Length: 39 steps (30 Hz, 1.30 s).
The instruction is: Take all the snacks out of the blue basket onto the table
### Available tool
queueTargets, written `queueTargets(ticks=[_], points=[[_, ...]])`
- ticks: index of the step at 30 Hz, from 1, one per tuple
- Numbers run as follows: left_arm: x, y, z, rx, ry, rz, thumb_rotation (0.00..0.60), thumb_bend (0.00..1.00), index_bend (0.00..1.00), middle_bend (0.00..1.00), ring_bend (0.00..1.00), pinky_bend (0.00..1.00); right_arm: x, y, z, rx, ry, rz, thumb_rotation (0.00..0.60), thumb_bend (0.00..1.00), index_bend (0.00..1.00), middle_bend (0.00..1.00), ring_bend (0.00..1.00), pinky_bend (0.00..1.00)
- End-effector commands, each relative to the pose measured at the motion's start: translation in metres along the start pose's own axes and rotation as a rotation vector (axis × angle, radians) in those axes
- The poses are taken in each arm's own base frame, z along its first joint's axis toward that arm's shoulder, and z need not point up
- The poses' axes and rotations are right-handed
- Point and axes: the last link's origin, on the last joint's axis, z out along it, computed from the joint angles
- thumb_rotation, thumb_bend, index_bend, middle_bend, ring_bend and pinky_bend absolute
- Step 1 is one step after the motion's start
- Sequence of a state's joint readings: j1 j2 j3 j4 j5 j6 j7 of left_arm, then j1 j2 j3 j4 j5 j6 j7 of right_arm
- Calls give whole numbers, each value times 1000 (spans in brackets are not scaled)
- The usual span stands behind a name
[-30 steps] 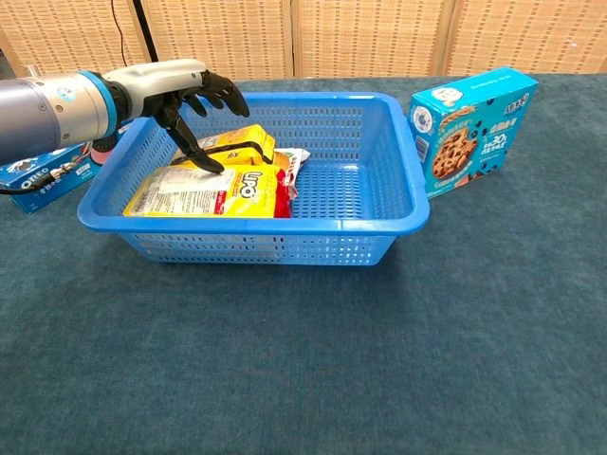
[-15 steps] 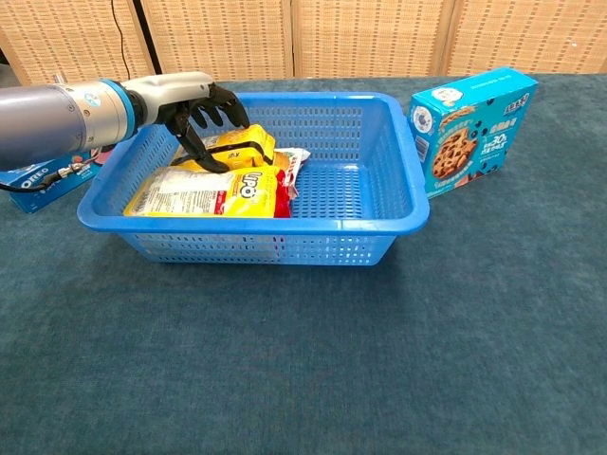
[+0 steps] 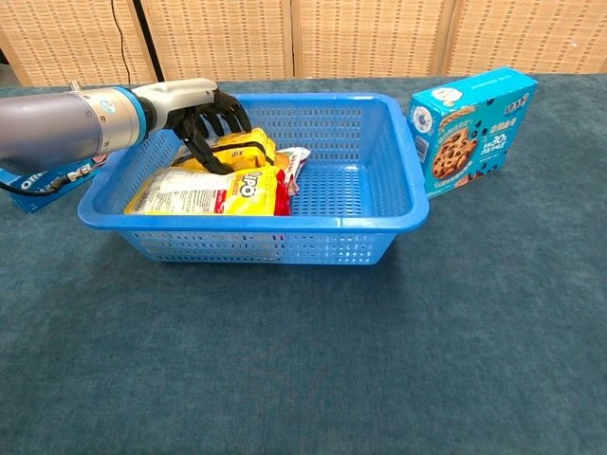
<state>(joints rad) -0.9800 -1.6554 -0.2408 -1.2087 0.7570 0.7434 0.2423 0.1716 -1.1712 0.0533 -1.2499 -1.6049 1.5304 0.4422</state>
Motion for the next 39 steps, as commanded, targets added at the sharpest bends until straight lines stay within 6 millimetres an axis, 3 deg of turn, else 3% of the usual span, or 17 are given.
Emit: queueTargets(ticks=[1,5,10,21,25,26,28,32,39], points=[[-2,0,1,10,7,8,600,319,408,372,349,556,0,0,0,0,0,-1,600,0,0,0,0,59],[-1,2,0,7,37,10,600,432,487,434,401,583,0,0,0,0,1,1,600,0,0,0,0,59],[11,5,-7,-22,90,-17,600,455,509,451,415,586,0,0,0,2,0,2,600,0,0,0,0,59],[69,4,-40,-110,239,-101,600,442,509,451,416,586,1,-2,-2,12,3,7,600,0,0,0,0,59],[108,-35,-58,-54,331,-143,600,430,509,451,415,586,2,-5,-4,22,3,11,600,0,0,0,0,59],[110,-39,-60,-49,332,-142,600,425,509,451,414,586,2,-5,-4,22,3,11,600,0,0,0,0,59],[114,-67,-66,1,317,-136,600,416,506,451,412,586,1,-7,-4,27,1,11,600,0,0,0,0,59],[105,-103,-83,33,258,-109,600,412,496,451,409,586,1,-8,-5,29,-1,8,600,0,0,0,0,59],[68,-147,-124,23,134,-81,600,395,481,440,397,586,1,-10,-6,33,0,8,600,0,0,0,0,59]])
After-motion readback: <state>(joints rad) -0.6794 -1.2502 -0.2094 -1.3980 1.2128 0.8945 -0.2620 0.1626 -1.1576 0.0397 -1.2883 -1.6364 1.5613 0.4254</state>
